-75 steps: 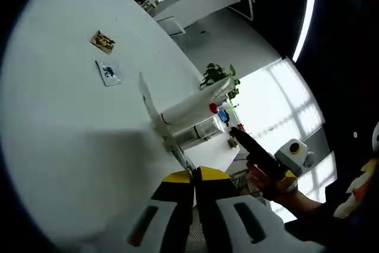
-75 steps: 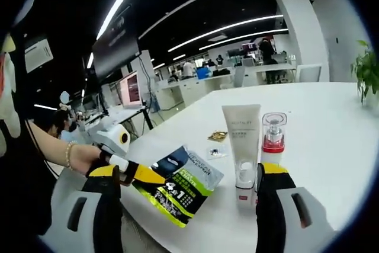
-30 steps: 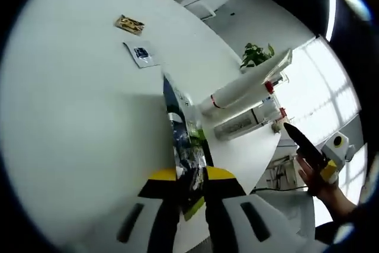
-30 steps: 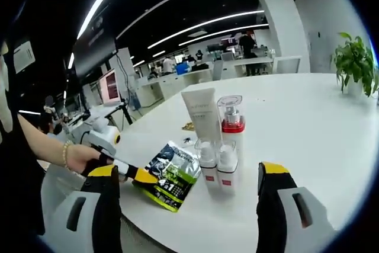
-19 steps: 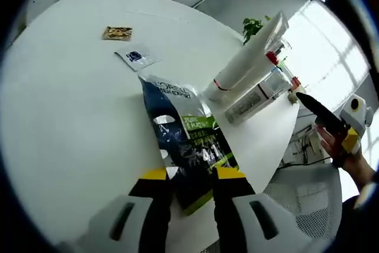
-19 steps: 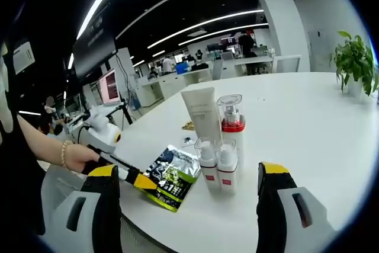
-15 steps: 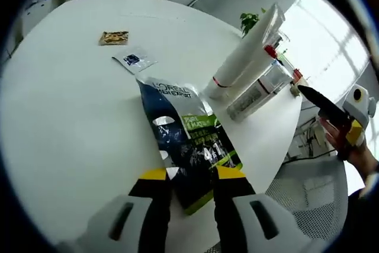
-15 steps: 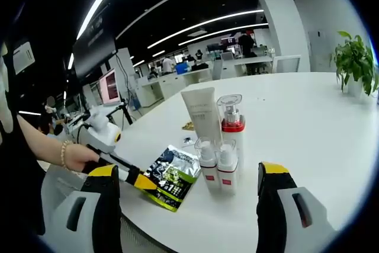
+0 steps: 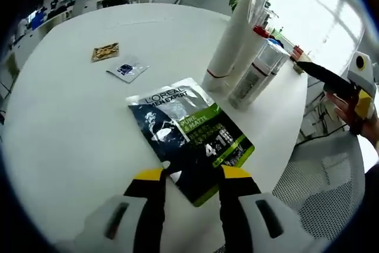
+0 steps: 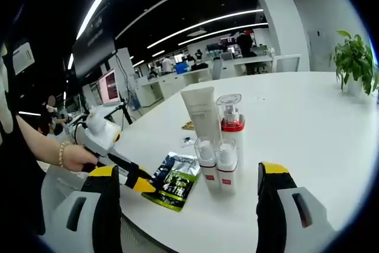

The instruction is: Arrange the skincare products in the storage area until every visible bottle or jar stands upright without overlapping.

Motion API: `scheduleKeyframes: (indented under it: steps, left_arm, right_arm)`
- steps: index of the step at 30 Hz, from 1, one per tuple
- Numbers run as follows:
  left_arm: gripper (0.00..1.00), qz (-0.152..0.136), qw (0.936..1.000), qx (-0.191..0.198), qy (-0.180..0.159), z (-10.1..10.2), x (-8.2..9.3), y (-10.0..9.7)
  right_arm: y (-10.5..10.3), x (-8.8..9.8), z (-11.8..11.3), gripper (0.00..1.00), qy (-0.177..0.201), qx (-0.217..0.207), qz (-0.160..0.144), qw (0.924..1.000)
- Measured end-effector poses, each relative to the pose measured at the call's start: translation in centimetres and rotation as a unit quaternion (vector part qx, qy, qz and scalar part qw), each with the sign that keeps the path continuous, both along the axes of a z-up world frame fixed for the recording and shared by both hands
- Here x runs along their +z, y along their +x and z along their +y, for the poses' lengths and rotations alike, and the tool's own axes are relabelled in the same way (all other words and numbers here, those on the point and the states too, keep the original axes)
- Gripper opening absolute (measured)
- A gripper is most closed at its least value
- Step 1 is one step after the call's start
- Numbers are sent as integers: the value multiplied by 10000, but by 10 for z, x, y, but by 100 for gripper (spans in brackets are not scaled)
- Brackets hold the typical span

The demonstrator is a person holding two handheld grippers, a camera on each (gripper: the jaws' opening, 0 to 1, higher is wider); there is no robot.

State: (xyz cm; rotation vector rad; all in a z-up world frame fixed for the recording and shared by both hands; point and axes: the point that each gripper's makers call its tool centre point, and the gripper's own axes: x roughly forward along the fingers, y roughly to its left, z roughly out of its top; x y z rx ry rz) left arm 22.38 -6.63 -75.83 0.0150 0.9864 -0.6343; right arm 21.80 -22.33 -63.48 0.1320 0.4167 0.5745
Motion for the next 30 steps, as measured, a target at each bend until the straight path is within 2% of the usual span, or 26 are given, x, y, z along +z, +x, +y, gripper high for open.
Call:
scheduleKeyframes:
  steps: [2,6,8,9,11,14,18,21,24,28,30]
  left_arm:
    - [30,-55,10000,-40,44,1,0,2]
    - [33,-440,9978,-389,310,1,5,8]
    - [36,-754,9930,-807,414,0,7,14]
    - [40,-951,9886,-1052,499,-7,9,16]
    - [46,-1134,9815,-1420,596,-12,8,18]
    - [54,-1112,9785,-1647,555,-18,2,18]
    - [57,-1216,9684,-2040,754,-20,-3,21]
    - [58,-1116,9660,-2189,798,-18,-8,22]
    - [60,-1103,9647,-2265,767,-18,-7,24]
    - [62,-1123,9584,-2493,818,-16,-9,27]
    - [64,-1104,9590,-2475,834,-14,-10,31]
  right_arm:
    - [0,0,0,96,-7,8,4,10000]
    - [-1,0,1,96,-17,20,13,10000]
    - [-1,0,1,96,-23,27,18,10000]
    - [-1,0,2,96,-19,29,17,10000]
    - [-1,0,1,96,-24,29,19,10000]
    - [-1,-1,1,96,-21,26,23,10000]
    - [-1,0,0,96,-13,3,26,10000]
    - [0,-1,0,96,-13,-7,27,10000]
    - [0,-1,0,96,-19,-4,32,10000]
    - [0,0,1,96,-10,-6,34,10000]
    - [0,-1,0,96,-7,-7,39,10000]
